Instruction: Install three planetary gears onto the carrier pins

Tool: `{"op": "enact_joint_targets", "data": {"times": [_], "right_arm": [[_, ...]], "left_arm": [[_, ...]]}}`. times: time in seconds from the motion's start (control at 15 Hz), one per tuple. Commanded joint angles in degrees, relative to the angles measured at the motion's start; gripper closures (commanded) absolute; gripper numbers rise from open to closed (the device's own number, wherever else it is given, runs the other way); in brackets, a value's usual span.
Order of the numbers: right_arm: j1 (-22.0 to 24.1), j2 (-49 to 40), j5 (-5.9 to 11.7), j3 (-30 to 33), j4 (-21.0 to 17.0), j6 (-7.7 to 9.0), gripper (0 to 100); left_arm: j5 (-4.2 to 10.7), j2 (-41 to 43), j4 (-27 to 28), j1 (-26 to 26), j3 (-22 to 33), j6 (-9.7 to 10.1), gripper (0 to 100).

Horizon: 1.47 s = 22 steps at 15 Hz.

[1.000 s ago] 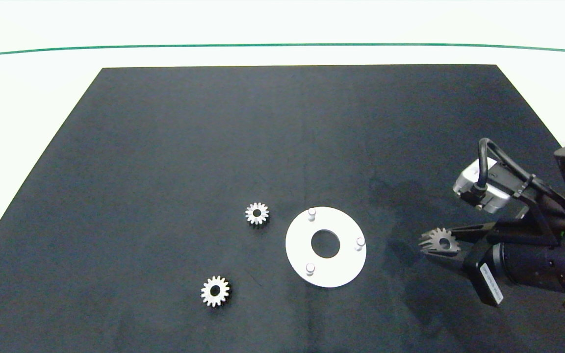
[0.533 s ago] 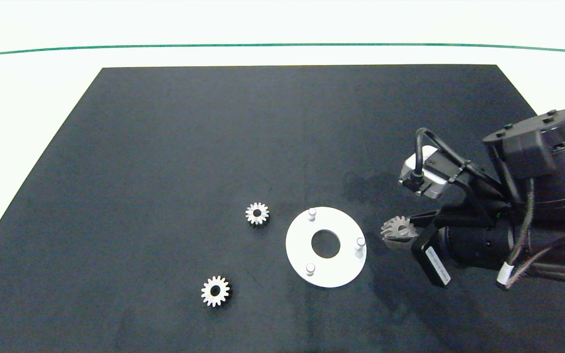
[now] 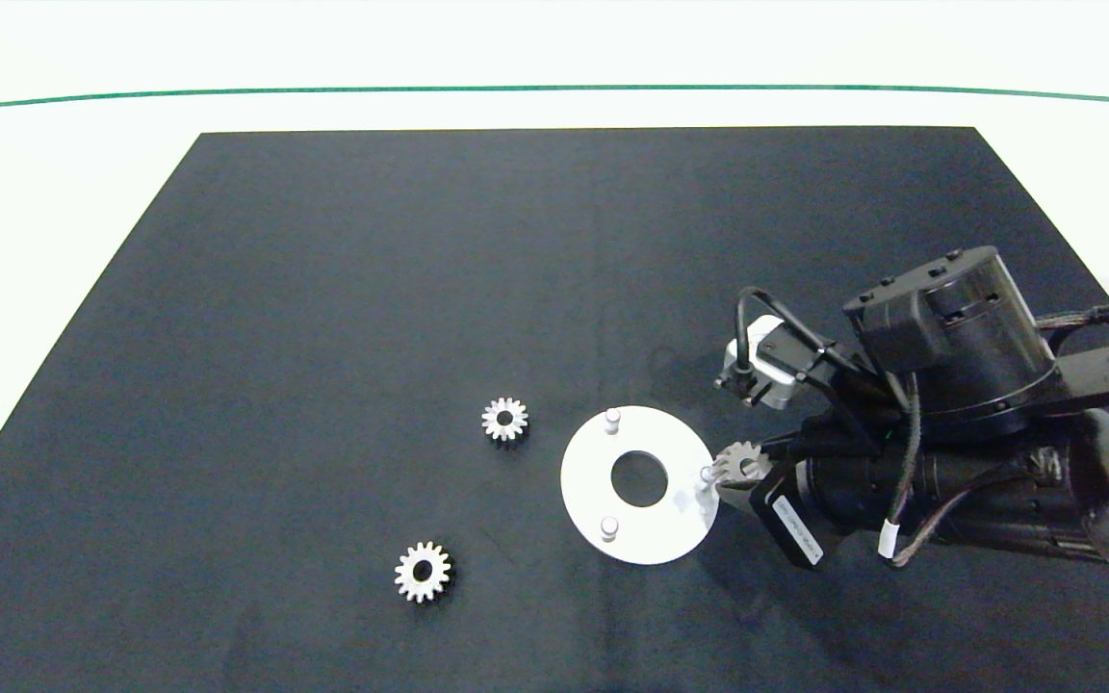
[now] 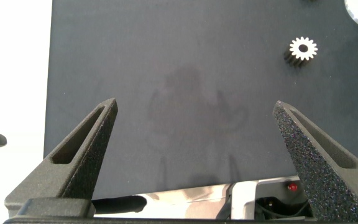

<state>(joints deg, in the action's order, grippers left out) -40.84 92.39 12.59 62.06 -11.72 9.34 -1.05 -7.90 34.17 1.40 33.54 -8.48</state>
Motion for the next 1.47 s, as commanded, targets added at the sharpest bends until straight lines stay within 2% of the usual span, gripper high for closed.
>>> {"op": "enact_joint_targets", "data": {"times": [0.07,0.53,1.47], "right_arm": [[-0.73,1.91,0.06,0.87,-0.06,-0.72,84],[-1.0,3.23,1.03,2.54,-0.06,-0.72,84],[-0.82,5.43,0.94,3.06,-0.06,-0.9,84]], "left_arm": [[-0.01,-0.1,0.2,0.0,0.04,-0.04,0],[-0.01,0.17,0.2,0.0,0.04,-0.04,0],[-0.01,0.17,0.11,0.09,0.48,-0.04,0]]}}
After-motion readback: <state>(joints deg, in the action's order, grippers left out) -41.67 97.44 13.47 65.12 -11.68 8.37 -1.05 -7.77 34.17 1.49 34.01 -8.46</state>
